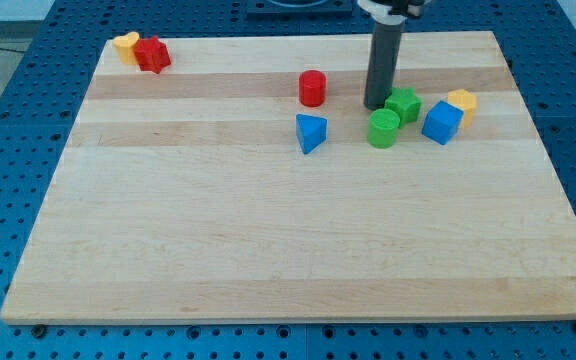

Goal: Slide blue triangle towards the green circle

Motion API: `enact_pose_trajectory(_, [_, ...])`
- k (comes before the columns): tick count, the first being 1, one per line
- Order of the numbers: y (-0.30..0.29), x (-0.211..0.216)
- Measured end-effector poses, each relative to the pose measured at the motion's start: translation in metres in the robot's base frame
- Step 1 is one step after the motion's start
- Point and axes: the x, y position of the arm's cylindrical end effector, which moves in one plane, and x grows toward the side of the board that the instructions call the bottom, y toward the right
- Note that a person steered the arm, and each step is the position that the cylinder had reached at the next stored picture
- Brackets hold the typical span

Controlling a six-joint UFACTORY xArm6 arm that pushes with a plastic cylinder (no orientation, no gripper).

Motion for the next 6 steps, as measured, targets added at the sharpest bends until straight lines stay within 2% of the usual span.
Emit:
enact_pose_trajectory(2, [0.023,0.0])
enact_pose_trajectory(3, [-0.003,0.003])
enact_pose_trajectory(6, [-0.146,0.04])
